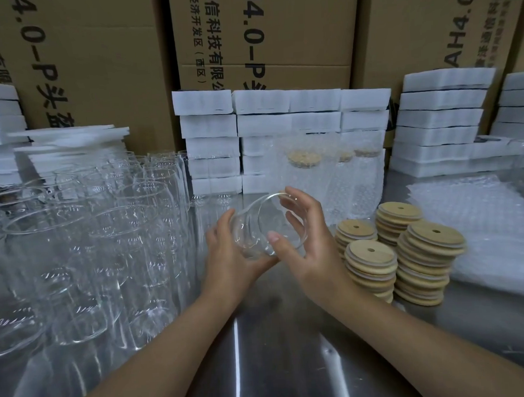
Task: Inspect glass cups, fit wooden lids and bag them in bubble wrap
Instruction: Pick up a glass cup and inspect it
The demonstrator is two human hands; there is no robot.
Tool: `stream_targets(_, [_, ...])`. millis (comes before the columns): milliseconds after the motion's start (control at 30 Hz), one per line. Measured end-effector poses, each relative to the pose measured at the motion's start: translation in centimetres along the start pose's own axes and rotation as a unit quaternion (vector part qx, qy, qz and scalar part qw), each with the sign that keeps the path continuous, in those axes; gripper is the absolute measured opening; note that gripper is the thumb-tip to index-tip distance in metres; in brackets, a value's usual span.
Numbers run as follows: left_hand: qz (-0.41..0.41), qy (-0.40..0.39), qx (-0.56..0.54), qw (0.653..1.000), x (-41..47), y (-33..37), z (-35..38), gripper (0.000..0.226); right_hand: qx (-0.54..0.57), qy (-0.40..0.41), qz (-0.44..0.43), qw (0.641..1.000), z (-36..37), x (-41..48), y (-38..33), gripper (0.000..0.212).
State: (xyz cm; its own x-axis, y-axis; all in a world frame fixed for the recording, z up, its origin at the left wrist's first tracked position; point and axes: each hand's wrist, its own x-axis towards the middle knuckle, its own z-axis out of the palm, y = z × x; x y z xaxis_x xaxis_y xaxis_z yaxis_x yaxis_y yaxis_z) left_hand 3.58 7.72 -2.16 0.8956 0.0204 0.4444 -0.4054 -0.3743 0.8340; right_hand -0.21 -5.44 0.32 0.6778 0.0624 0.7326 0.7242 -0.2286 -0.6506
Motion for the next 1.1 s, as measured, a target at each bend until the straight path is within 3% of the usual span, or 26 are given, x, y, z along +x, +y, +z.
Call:
stream_targets(200, [0.027,-0.042,0.075,0.996,-0.5,0.5,0.1,0.098,0.044,0.053,0.028,0.997,-0.9,0.8,0.0,0.052])
stream_targets(333, [-0.049,-0.089,0.006,0.995,-0.4,0.3,0.5,0.078,0.07,0.075,0.054,0.993,-1.0,0.8,0.1,0.054])
stream_targets(500, [-0.103,-0.111,-0.081,0.985,-0.7,1.0,0.4,0.075,0.054,0.057,0.06,0.995,-1.0,0.8,0.2,0.054])
stream_targets(600, [-0.151,-0.124,-0.185,0.963,-0.7,1.9,0.3,0.067,0.036,0.053,0.049,0.997,-0.9,0.7,0.1,0.045])
stream_targets(833, [-0.206,-0.107,-0.315,0.92,-0.5,2.5,0.2,0.071,-0.051,0.007,0.025,0.998,-0.7,0.3,0.0,0.041])
stream_targets(1000, [-0.23,-0.138,-0.363,0.892,-0.4,2.6,0.1,0.114,-0.051,-0.017,0.027,0.998,-0.6,0.2,-0.2,0.031])
stream_targets(1100, [-0.257,-0.152,-0.387,0.872,-0.2,2.5,0.1,0.11,-0.053,-0.016,0.017,0.998,-0.6,0.2,-0.4,0.028])
